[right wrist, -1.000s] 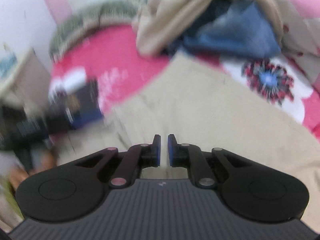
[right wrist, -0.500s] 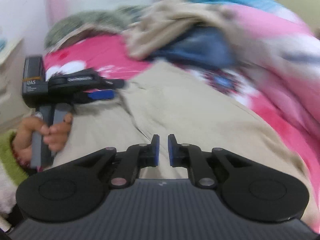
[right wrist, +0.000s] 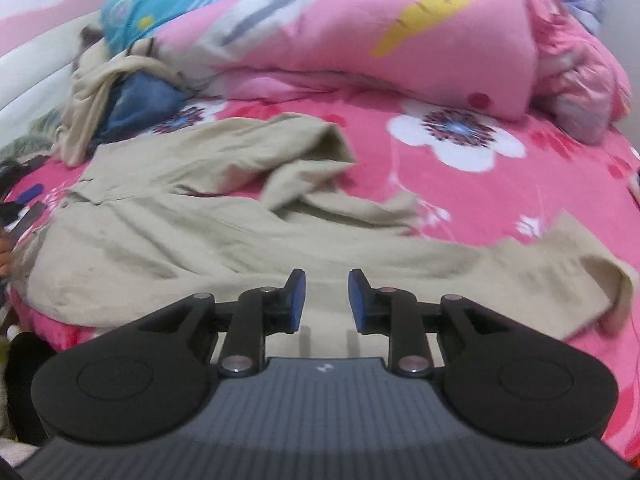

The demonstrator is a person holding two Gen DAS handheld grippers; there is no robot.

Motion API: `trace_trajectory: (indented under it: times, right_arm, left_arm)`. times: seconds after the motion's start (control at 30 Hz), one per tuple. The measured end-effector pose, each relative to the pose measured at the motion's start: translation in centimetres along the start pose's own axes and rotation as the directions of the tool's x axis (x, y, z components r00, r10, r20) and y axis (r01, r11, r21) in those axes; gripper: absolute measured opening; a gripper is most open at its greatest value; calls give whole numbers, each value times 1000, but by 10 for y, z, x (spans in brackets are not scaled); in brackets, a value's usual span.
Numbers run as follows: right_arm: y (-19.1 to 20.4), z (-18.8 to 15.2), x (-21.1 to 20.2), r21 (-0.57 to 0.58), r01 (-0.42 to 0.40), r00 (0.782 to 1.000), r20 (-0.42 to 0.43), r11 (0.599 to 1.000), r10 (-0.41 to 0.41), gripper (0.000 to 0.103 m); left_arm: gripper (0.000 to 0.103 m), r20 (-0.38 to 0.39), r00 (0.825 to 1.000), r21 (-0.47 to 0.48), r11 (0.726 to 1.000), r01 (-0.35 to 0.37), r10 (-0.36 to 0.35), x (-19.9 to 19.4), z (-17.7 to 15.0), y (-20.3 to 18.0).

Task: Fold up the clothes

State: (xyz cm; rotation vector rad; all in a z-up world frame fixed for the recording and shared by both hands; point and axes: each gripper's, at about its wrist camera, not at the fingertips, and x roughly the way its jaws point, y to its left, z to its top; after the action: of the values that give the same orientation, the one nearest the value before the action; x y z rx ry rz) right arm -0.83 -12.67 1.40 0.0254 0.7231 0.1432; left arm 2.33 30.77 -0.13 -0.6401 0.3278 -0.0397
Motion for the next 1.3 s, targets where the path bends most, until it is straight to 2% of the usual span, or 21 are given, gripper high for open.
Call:
trace_trajectory:
  times: [0.1,0.23,0.33,0.37,0.47,0.5,0.57,0.67,0.73,0.77,0.8,0.87,0.93,0.97,1.0,1.03,1.1,1.23,1.3]
  right_arm:
    - [-11,-7,9,15,-29,999,21,999,29,25]
    - [-24,-22,26,0,-26,999,29,1000,26,31]
    - [-44,-48,49,52,-39,998,-40,998,41,39]
    - [-52,-57,51,78,-59,998,-32,995,61,39]
    - [-69,-63,31,126,-121,992,34,985,118,41]
    - [-78,-64,22,148,-131,991,60,980,123,42]
    - [-99,-66,1,205,-143,986,110,968,122,50]
    - [-143,-66,-28,334,-130,982,177,933,74,56]
    - [-180,-69,-44,459,-138,975,218,878,39,60]
    - [-199,-72,-50,530,-151,971,238,834,25,63]
    - [-219,-78,-51,613,-187,966,258,768,29,64]
    - [-254,-94,-46,757,-283,950,305,589,64,67]
    - [-284,-115,-31,853,-384,923,368,354,113,67]
    - [-294,-124,-22,873,-418,909,398,252,126,68]
    - [-302,-133,-13,884,-438,898,420,164,132,68]
    - [-307,-137,-6,889,-447,891,433,104,135,68]
    - [-312,-138,6,892,-449,887,439,52,141,68]
    - [-315,-124,13,882,-470,877,462,41,132,68]
    - [-318,-118,16,886,-460,885,453,52,109,57]
  left_arm:
    - [69,-125,989,120,988,98,-83,-8,-19,-47]
    - [70,-293,944,172,963,209,-153,-12,-62,-93]
    - [70,-382,915,216,951,223,-127,-9,-99,-113]
    - [69,-412,905,226,950,215,-107,-6,-110,-116]
    - [68,-462,887,273,950,154,-11,-2,-132,-121]
    - [68,-457,889,291,945,152,-2,-4,-133,-123]
    - [68,-460,888,300,940,164,-8,-10,-129,-128]
    - [69,-461,886,307,927,213,-51,-11,-122,-144]
    - [70,-477,875,330,907,261,-78,-5,-124,-159]
    - [70,-488,868,342,896,283,-88,0,-126,-167]
    - [70,-503,859,356,884,304,-93,5,-131,-174]
    - [70,-533,841,378,864,333,-91,14,-142,-186]
    - [70,-562,823,395,848,353,-81,22,-154,-194]
    - [70,-570,818,400,843,358,-77,24,-158,-196]
    - [70,-576,814,403,842,358,-70,26,-161,-197]
    - [70,-582,811,406,841,358,-64,27,-165,-198]
    - [70,-588,807,401,845,352,-57,26,-168,-197]
    - [69,-590,806,398,850,344,-50,25,-174,-195]
    - [68,-584,811,402,850,340,-48,24,-177,-194]
